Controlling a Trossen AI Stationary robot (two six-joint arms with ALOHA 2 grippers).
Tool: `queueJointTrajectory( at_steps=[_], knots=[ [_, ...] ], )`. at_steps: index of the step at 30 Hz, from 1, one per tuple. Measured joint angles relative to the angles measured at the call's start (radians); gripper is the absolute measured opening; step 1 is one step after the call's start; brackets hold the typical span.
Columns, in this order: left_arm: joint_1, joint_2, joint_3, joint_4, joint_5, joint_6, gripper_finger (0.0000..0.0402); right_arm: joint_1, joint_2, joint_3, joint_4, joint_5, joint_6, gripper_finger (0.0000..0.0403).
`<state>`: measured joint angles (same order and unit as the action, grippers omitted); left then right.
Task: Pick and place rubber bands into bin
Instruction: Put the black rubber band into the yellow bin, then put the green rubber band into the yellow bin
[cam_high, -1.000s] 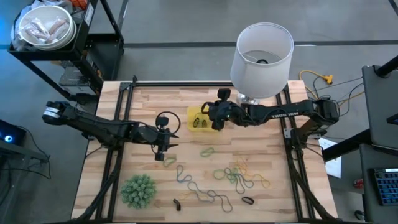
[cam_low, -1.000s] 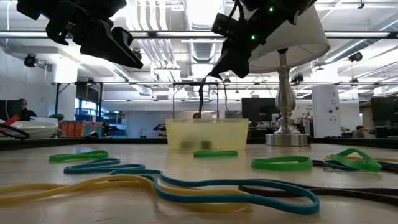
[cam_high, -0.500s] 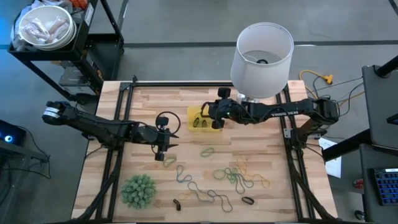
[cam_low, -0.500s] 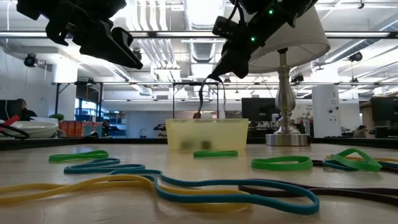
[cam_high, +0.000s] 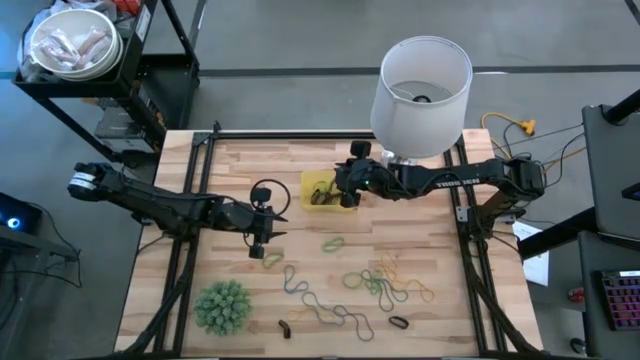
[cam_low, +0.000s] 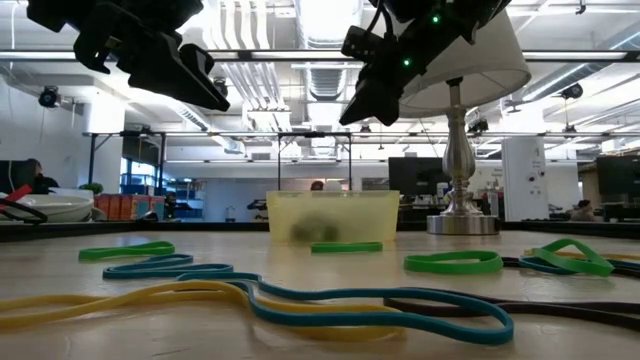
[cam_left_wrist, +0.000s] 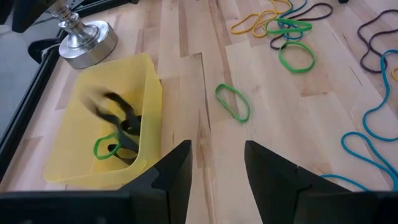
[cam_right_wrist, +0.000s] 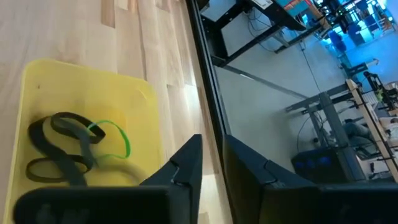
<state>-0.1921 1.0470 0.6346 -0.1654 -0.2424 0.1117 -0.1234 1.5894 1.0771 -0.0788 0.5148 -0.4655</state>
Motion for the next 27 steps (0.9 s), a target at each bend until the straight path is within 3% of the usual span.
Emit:
queueJointTrajectory(
  at_steps=[14, 21, 27],
  knots=[
    [0.0, 0.008, -0.002, 0.001, 0.0, -0.001, 0.0132, 0.003, 0.0, 0.0, -0.021, 0.0, 0.022, 0.01],
    [0.0, 0.132, -0.003, -0.001, 0.003, -0.001, 0.0132, 0.05, 0.0, 0.002, -0.08, -0.101, 0.029, 0.0086],
    [0.001, 0.258, 0.01, 0.001, 0.026, -0.007, 0.0132, 0.13, 0.0, 0.002, -0.16, -0.106, 0.03, 0.0075]
  ],
)
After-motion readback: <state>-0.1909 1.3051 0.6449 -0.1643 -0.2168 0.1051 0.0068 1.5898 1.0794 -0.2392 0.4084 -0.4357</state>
